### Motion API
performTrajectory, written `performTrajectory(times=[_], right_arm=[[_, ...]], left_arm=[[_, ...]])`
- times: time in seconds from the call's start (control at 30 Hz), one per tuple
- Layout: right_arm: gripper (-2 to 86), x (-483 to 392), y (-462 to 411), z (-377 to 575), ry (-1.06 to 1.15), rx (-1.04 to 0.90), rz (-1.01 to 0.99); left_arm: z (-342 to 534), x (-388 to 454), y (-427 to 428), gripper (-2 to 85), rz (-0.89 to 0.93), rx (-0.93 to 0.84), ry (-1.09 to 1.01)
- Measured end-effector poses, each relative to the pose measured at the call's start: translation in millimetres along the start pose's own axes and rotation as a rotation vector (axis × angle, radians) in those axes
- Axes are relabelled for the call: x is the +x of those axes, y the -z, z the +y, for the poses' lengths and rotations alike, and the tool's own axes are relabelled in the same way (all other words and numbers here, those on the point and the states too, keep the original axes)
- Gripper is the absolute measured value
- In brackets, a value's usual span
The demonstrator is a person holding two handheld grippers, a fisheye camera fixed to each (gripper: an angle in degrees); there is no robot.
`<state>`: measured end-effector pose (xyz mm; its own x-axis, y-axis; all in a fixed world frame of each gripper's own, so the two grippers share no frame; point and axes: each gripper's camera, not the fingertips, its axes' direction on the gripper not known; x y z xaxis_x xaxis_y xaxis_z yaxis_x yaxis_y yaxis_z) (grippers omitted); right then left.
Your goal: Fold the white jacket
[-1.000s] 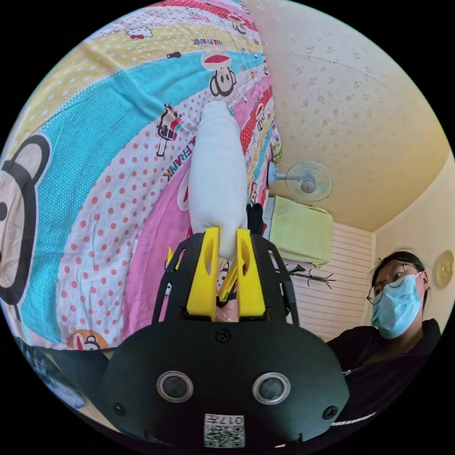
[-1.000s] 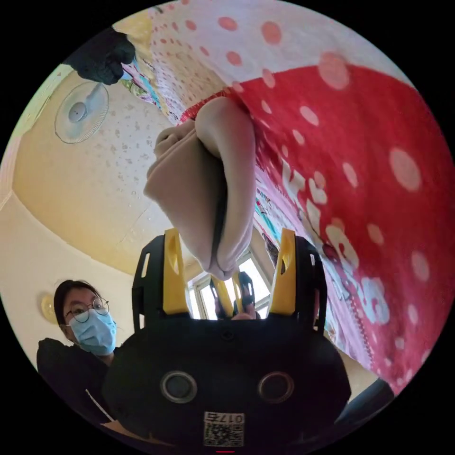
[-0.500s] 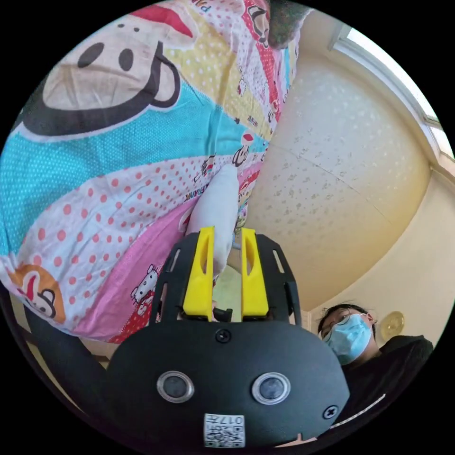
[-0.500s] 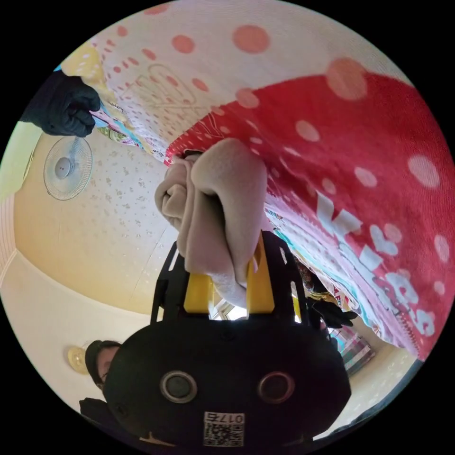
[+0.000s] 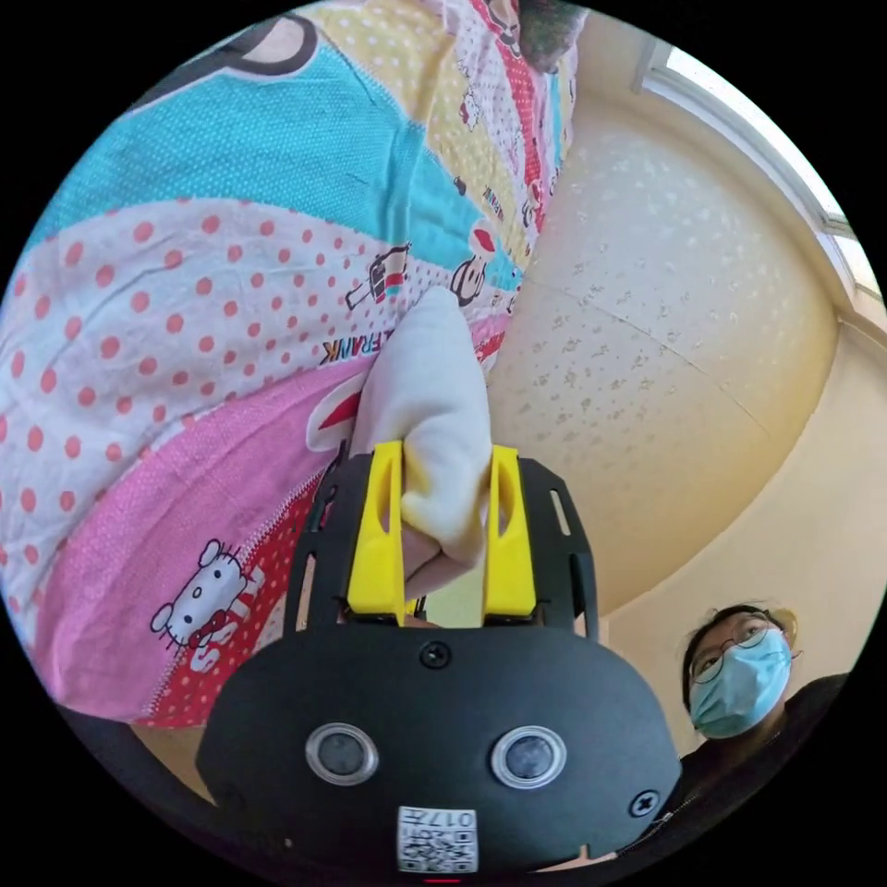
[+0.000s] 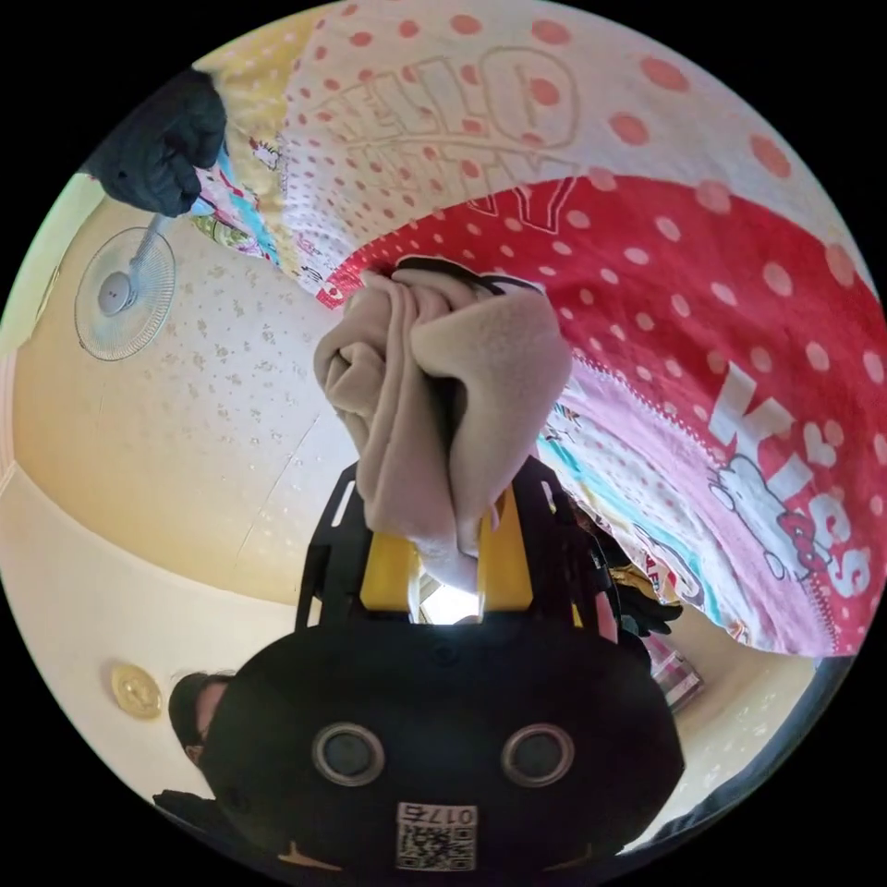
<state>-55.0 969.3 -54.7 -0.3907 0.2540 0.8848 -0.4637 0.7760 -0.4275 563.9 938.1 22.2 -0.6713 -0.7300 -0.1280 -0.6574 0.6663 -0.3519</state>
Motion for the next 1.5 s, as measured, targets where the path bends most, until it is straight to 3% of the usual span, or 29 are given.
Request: performTrajectory(times=[0.17,0.27,0.4,0.5,0.6,0.8,0.97,1.1,1.2,1.33,1.4,1.5], right_arm=[[11.6,-23.5,1.0,16.1,0.053,-0.042,0.159],[11.4,-24.0,18.6,38.5,-0.002,-0.062,0.247],[11.3,-20.4,39.4,76.5,-0.065,-0.068,0.401],[11.2,-16.5,41.5,110.8,-0.116,-0.062,0.456],[11.1,-17.6,13.7,140.6,-0.124,-0.075,0.464],[10.9,-25.1,-143.0,195.6,-0.042,-0.23,0.4],[10.9,-40.0,-377.3,278.3,0.121,-0.591,0.282],[11.1,-35.6,-523.5,333.2,0.248,-0.811,0.181],[11.3,-0.1,-623.7,346.6,0.325,-0.911,0.123],[12.1,101.0,-710.8,289.2,0.423,-0.895,0.189],[12.2,160.9,-723.9,235.1,0.416,-0.889,0.283],[11.0,245.4,-671.0,142.1,0.277,-0.769,0.507]], left_arm=[[-4.4,6.0,27.9,11.2,-0.08,-0.068,0.049],[0.9,23.7,59.6,10.8,-0.182,-0.172,0.027],[18.2,24.5,125.6,10.6,-0.26,-0.239,0.149],[22.1,29.0,164.1,10.2,-0.177,-0.249,0.252],[-3.8,65.3,183.4,10.1,-0.171,-0.28,0.211],[-118.4,195.5,210.2,10.0,-0.033,-0.224,-0.008],[-233.1,335.8,253.6,10.0,0.224,-0.119,-0.31],[-335.0,466.3,296.8,10.1,0.229,-0.041,-0.651],[-412.4,504.5,323.8,10.7,0.135,0.063,-0.756],[-501.0,460.1,350.5,10.6,-0.115,0.194,-0.699],[-543.6,378.8,366.6,9.9,-0.265,0.182,-0.577],[-549.6,257.1,386.7,8.5,-0.207,0.058,-0.421]])
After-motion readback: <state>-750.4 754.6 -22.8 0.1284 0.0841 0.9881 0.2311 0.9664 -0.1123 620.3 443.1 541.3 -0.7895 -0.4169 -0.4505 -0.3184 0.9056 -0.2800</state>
